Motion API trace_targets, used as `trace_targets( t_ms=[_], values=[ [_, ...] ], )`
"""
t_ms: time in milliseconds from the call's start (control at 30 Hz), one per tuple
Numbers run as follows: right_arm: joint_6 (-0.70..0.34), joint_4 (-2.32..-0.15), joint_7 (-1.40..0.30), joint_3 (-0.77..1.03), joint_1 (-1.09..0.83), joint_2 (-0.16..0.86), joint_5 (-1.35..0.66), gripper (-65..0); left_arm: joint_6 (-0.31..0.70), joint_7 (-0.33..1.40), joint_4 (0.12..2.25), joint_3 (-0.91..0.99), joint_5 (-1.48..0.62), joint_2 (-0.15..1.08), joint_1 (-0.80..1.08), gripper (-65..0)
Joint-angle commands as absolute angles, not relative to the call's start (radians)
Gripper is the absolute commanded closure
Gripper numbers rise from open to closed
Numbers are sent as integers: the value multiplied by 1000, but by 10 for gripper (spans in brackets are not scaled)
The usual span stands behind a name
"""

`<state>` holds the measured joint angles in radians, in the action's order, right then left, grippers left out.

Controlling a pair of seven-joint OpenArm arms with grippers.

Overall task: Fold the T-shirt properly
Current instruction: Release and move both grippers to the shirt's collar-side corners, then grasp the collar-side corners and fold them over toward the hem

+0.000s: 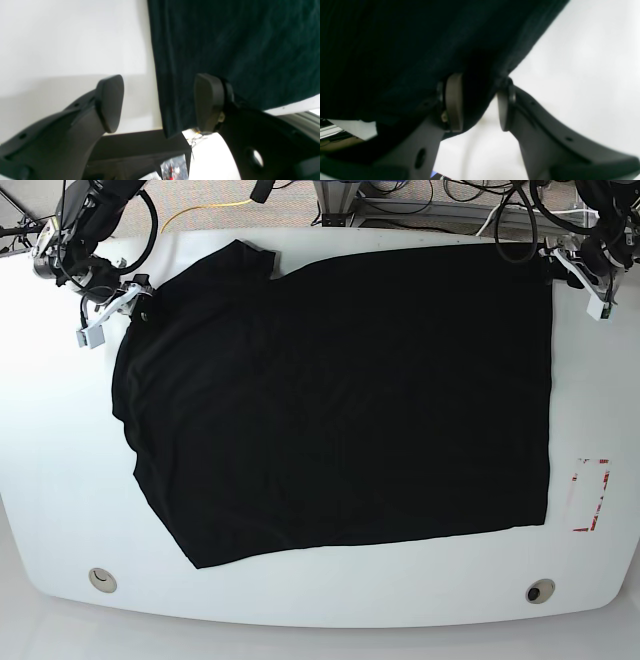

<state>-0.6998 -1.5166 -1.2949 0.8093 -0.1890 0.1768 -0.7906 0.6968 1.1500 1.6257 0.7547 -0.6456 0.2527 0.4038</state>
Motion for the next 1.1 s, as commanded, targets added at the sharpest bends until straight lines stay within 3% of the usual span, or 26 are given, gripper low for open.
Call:
trace_targets(
  t_ms=[0,367,467,567,600,733,1067],
  values=[
    [-698,-1524,-1313,809,-186,189,-785,-208,698,1142,1633,757,-657,269,424,-408],
    [-698,-1524,-1314,809,-186,189,-785,-203,698,1148,1633,619,-662,262,469,-386],
    [-698,-1524,-1314,809,-186,189,-785,-201,698,1147,1633,604,-659,262,470,-249],
    [-698,-1526,-1314,809,-186,189,-785,-197,698,1145,1632,605,-656,262,466,-26],
    [-698,-1526,-1314,809,-186,189,-785,-182,698,1145,1632,605,-656,262,464,-3],
    [-698,-1558,-1314,809,-186,189,-785,0,698,1145,1639,607,-659,265,463,-17],
    [-698,-1791,-1316,809,-291,165,-786,0,698,1204,1797,719,-662,268,472,-17]
  ],
)
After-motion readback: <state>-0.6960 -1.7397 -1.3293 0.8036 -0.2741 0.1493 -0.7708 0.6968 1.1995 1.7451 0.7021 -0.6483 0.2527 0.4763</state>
